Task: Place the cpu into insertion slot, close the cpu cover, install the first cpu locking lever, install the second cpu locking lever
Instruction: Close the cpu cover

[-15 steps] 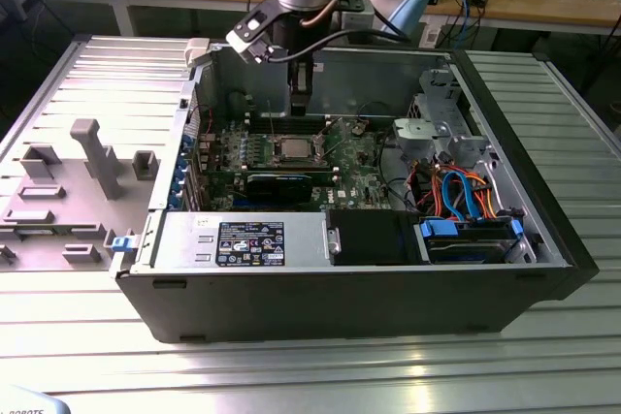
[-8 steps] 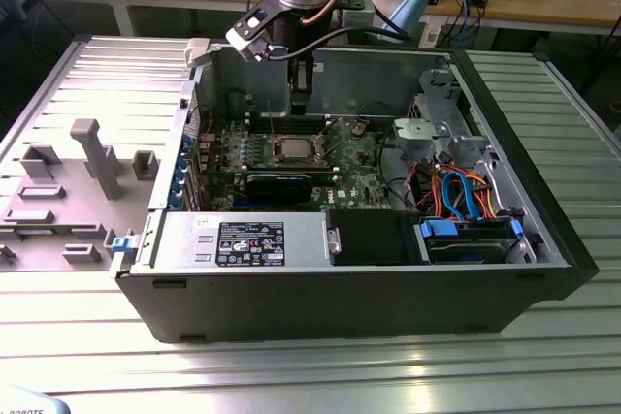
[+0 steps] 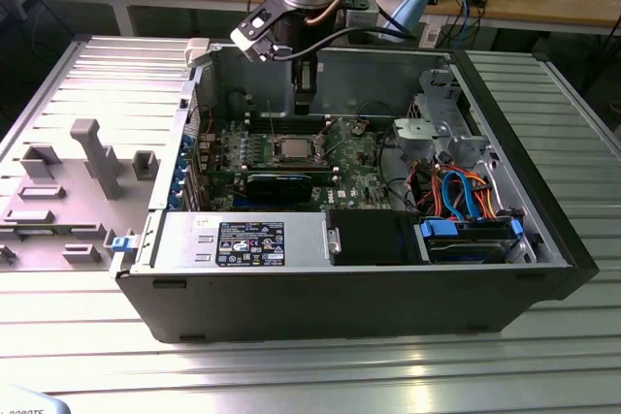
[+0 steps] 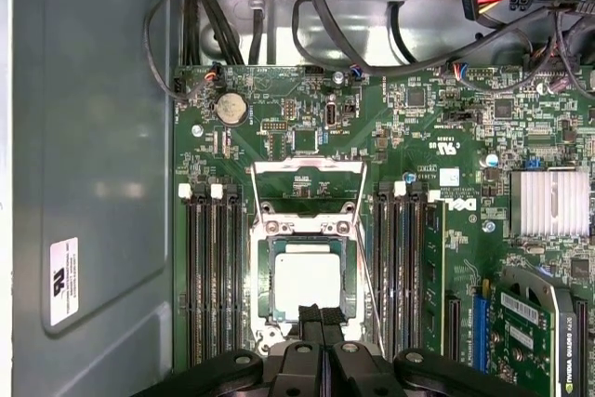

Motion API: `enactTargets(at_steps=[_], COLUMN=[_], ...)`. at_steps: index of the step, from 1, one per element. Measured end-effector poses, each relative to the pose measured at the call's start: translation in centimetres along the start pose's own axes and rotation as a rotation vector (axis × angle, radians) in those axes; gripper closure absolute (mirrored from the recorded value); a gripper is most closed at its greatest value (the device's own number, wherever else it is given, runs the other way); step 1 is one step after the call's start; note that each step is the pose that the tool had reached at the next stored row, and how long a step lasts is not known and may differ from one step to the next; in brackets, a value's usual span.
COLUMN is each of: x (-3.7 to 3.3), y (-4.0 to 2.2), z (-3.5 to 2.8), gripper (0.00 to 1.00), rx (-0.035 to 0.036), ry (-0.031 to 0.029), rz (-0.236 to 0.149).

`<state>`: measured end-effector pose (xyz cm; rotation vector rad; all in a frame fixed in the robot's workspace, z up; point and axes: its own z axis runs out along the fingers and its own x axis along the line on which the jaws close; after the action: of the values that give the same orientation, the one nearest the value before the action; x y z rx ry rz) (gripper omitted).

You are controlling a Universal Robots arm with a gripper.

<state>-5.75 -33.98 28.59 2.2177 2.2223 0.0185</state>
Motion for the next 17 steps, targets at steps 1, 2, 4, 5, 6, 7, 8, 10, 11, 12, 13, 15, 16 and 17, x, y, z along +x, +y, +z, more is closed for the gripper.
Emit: enactTargets(at_steps=[1, 2, 4, 5, 6, 7, 8, 10, 11, 12, 13, 15, 16, 17], x=[0.00, 0.00, 0.00, 0.00, 0.00, 0.00, 0.00, 0.00, 0.00, 0.00, 0.00, 0.00, 0.00, 0.00], y=[0.05, 0.12, 0.28, 0.33, 0.39, 0.43, 0.48, 0.57, 0.61, 0.65, 0.69, 0.83, 0.88, 0.93], z=[0.00, 0.00, 0.00, 0.00, 0.00, 0.00, 0.00, 0.00, 0.00, 0.00, 0.01, 0.01, 0.01, 0.01], gripper=[0.89, 0.89, 0.89, 0.89, 0.89, 0.89, 0.89, 0.89, 0.89, 0.89, 0.89, 0.89, 0.89, 0.89], rx=[0.0000, 0.0000, 0.0001, 0.0000, 0.0000, 0.0000, 0.0000, 0.0000, 0.0001, 0.0000, 0.0000, 0.0000, 0.0000, 0.0000], ry=[0.0000, 0.0000, 0.0000, 0.0000, 0.0000, 0.0000, 0.0000, 0.0000, -0.0001, -0.0001, 0.0000, 0.0000, 0.0000, -0.0001], rz=[0.000, 0.000, 0.000, 0.000, 0.000, 0.000, 0.000, 0.000, 0.000, 0.000, 0.000, 0.000, 0.000, 0.000])
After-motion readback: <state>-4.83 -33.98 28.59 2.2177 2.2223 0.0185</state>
